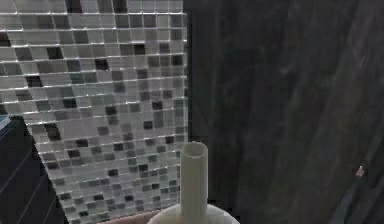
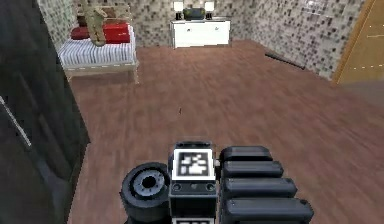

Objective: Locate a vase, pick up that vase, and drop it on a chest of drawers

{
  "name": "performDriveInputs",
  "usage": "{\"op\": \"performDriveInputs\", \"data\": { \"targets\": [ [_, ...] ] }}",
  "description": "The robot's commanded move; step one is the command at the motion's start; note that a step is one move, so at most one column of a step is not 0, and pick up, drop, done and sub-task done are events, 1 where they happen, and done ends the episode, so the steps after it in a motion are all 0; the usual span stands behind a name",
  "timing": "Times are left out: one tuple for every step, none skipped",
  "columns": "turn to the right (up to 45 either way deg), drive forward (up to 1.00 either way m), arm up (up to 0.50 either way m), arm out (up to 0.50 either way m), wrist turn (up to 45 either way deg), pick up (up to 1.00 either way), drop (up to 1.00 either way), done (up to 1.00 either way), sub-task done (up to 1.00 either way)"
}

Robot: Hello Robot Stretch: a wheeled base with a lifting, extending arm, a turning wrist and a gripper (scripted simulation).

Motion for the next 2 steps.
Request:
{"op": "performDriveInputs", "data": {
  "targets": [
    [-45.0, 0.0, 0.0, 0.0, 0.0, 0.0, 0.0, 0.0, 0.0],
    [-12.0, 0.0, 0.0, 0.0, 0.0, 0.0, 0.0, 0.0, 0.0]
  ]
}}
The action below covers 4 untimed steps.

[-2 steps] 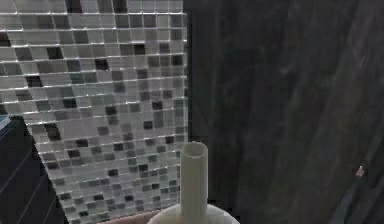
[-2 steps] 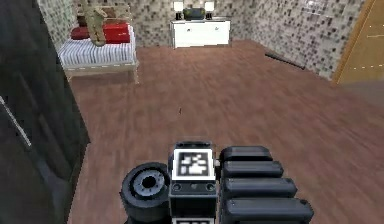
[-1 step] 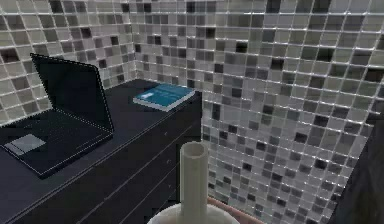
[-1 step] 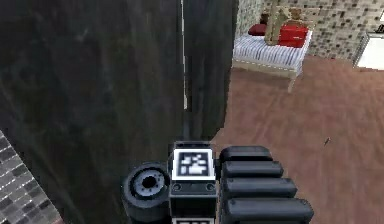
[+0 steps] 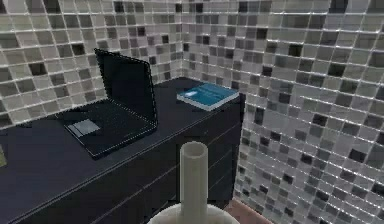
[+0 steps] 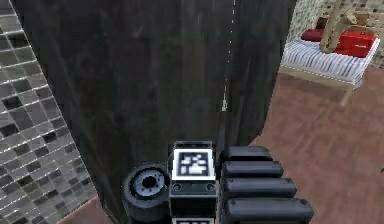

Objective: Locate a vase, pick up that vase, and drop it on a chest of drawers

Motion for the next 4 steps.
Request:
{"op": "performDriveInputs", "data": {
  "targets": [
    [0.0, 0.35, 0.0, 0.0, 0.0, 0.0, 0.0, 0.0, 0.0],
    [45.0, 0.0, 0.0, 0.0, 0.0, 0.0, 0.0, 0.0, 0.0],
    [45.0, 0.0, 0.0, 0.0, 0.0, 0.0, 0.0, 0.0, 0.0],
    [15.0, 0.0, 0.0, 0.0, 0.0, 0.0, 0.0, 0.0, 0.0]
  ]
}}
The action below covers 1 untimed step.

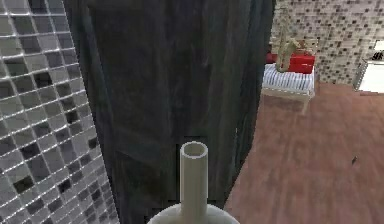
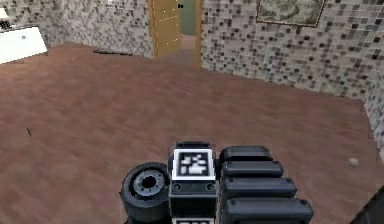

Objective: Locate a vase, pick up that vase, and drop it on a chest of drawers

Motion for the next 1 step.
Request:
{"op": "performDriveInputs", "data": {
  "targets": [
    [-45.0, 0.0, 0.0, 0.0, 0.0, 0.0, 0.0, 0.0, 0.0]
  ]
}}
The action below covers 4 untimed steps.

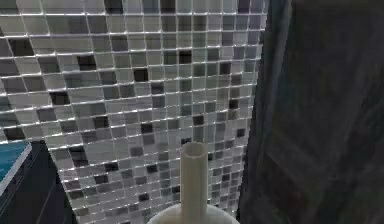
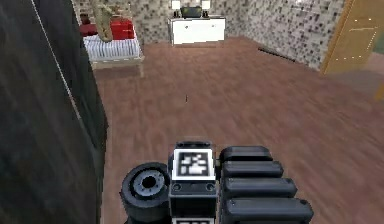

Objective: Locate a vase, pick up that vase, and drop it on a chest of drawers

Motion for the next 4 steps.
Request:
{"op": "performDriveInputs", "data": {
  "targets": [
    [-45.0, 0.0, 0.0, 0.0, 0.0, 0.0, 0.0, 0.0, 0.0],
    [-39.0, 0.0, 0.0, 0.0, 0.0, 0.0, 0.0, 0.0, 0.0],
    [-3.0, 0.0, 0.0, 0.0, 0.0, 0.0, 0.0, 0.0, 0.0],
    [45.0, 0.0, 0.0, 0.0, 0.0, 0.0, 0.0, 0.0, 0.0]
  ]
}}
